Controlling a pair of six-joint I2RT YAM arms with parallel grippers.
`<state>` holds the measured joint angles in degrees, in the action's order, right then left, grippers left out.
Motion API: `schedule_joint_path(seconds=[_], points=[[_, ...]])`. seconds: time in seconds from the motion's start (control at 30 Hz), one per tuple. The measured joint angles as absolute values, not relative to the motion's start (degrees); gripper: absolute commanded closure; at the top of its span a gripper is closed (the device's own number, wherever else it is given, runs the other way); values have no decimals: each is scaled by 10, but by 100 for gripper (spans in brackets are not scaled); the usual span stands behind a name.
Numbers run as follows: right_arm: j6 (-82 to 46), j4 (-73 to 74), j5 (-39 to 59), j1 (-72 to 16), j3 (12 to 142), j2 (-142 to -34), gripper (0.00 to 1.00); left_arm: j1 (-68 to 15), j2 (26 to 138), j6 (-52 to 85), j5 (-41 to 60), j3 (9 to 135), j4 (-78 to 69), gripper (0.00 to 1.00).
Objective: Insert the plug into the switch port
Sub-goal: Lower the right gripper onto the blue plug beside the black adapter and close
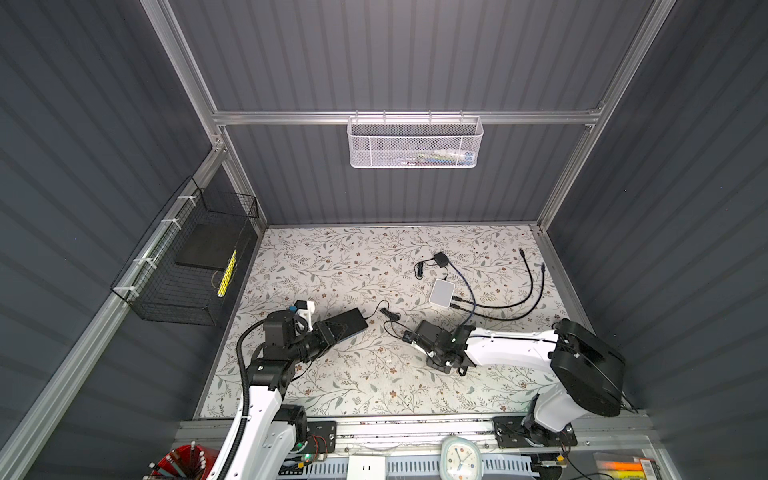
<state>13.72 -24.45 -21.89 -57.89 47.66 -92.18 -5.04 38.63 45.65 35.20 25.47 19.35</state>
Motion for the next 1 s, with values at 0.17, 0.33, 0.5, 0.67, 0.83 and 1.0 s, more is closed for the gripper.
schedule_joint_path(seconds=[0.17, 0.33, 0.5, 0.67, 0.83, 1.0], points=[[152, -214, -219, -567, 476, -930, 64, -50, 392, 456, 352, 255, 193, 100], [161, -206, -197, -561, 476, -933, 71, -50, 392, 456, 352, 255, 192, 100], [163, -197, -149, -560, 471, -925, 75, -50, 392, 456, 352, 255, 193, 100], [162, -192, -123, -560, 469, -922, 80, -50, 399, 456, 350, 255, 191, 100], [161, -193, -103, -560, 469, -921, 79, -50, 410, 457, 346, 255, 183, 100], [157, -198, -62, -560, 470, -917, 76, -50, 423, 457, 343, 255, 179, 100]])
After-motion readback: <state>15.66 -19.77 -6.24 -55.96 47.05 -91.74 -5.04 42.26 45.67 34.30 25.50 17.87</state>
